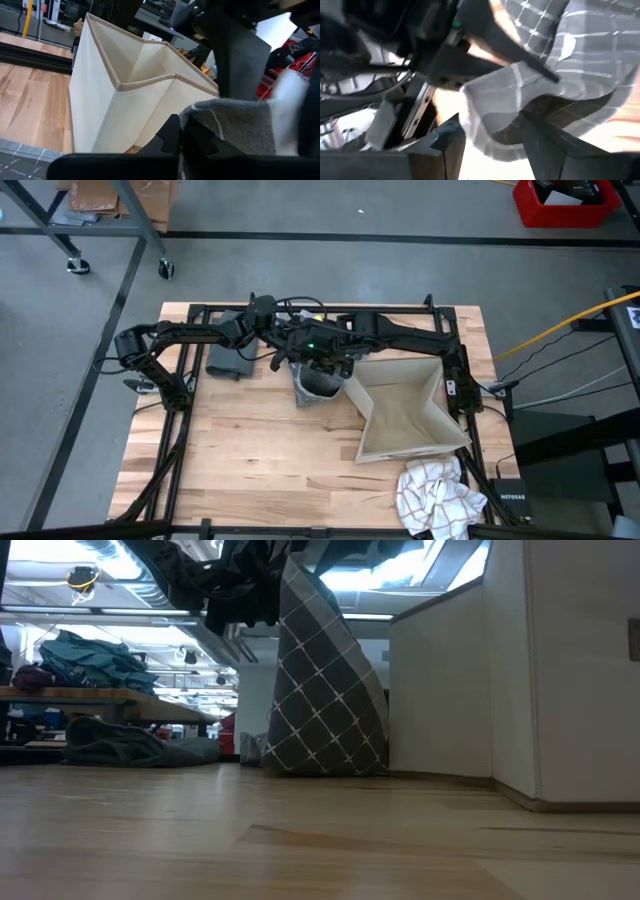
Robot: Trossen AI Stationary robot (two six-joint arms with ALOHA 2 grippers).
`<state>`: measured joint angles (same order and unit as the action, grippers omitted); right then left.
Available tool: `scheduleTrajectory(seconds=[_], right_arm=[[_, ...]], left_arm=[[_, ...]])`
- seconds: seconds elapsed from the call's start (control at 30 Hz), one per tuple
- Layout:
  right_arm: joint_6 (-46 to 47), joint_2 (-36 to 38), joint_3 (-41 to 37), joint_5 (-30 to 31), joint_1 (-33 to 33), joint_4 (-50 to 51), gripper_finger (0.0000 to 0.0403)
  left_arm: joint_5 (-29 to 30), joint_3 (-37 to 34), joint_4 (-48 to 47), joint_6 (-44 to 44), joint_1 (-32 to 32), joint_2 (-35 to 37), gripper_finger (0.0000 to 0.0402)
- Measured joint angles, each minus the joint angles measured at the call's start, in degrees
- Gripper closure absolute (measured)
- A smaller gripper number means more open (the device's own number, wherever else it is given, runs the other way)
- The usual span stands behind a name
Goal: Fold towel
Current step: Fold the gray patterned towel
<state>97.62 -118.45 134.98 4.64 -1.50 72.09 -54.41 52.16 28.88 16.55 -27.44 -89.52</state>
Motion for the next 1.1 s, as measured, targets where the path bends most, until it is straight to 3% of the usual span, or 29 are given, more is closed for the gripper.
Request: scheduleTrajectory(seconds=[0.13,0.5,0.8,0.93,1.1], right_arm=[[1.06,0.0,0.0,1.32,0.0,2.51,0.0232],[-2.43,0.0,0.0,5.9,0.0,1.43,0.0323],[-3.83,0.0,-0.02,4.51,-0.02,1.47,0.0341],[-8.39,0.0,-0.02,4.32,0.0,1.42,0.0388],[-14.93,0.25,-0.07,3.2,-0.09,2.94,0.0395]], left_arm=[[0.0,0.0,0.0,-0.1,-0.01,0.0,0.0401],[0.0,0.0,0.02,-0.24,-0.02,0.0,0.0401],[0.0,0.0,0.02,-0.24,0.0,0.0,0.0401],[0.01,0.0,0.05,-0.2,-0.11,0.0,0.0401],[0.0,0.0,0.35,0.16,-1.31,0.45,0.0401]])
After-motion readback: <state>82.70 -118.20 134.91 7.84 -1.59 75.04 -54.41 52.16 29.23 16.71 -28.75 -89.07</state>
